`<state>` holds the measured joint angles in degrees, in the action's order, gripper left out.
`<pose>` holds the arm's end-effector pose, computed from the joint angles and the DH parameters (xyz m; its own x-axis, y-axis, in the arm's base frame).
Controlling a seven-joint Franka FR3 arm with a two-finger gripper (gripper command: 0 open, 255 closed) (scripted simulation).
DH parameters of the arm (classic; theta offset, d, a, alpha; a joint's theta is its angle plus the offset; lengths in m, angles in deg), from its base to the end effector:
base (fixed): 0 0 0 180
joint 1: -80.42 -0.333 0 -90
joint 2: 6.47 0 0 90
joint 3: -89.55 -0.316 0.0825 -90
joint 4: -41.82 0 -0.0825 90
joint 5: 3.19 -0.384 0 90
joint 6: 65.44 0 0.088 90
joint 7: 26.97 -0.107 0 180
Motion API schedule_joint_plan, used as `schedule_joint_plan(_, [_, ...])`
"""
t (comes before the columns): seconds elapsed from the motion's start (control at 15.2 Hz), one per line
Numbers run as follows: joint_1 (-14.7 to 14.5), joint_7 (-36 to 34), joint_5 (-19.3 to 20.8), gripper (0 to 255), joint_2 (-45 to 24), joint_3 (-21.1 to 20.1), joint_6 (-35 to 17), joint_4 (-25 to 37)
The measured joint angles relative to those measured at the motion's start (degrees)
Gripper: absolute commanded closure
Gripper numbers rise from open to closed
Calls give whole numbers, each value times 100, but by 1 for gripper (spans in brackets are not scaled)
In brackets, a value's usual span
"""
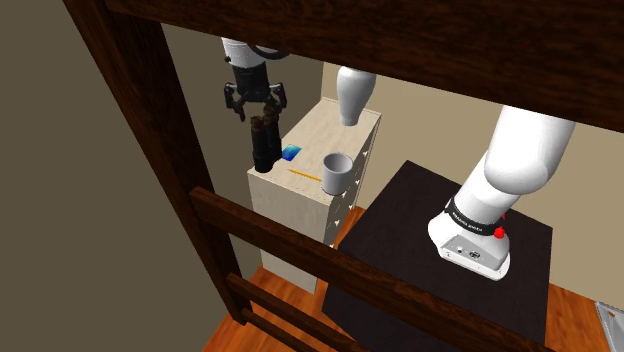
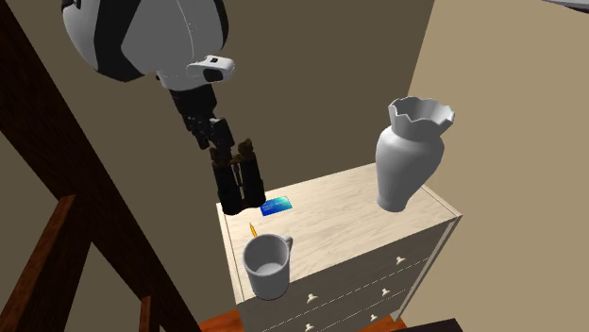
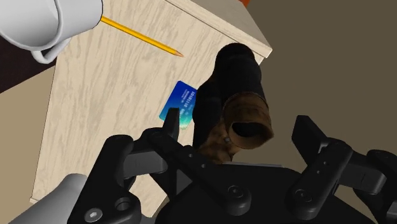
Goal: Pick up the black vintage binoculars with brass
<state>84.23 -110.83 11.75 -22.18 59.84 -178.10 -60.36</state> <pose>0.5732 0.2362 0.4140 0.6079 -0.7885 0.0937 -0.7940 -0.6044 0.0648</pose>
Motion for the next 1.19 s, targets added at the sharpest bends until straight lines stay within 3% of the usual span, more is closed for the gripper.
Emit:
schedule_joint_plan(0.07, [-15,-14,17,255,-11,2,36,24])
schedule_joint_plan(0.26, [50,51,-18,255,-168,24,-360,-116])
schedule_joint_plan(0.66, [69,43,-32,255,-124,20,-490,-209])
schedule_joint_plan(1.19, [46,98,-89,255,-249,-4,-3,143])
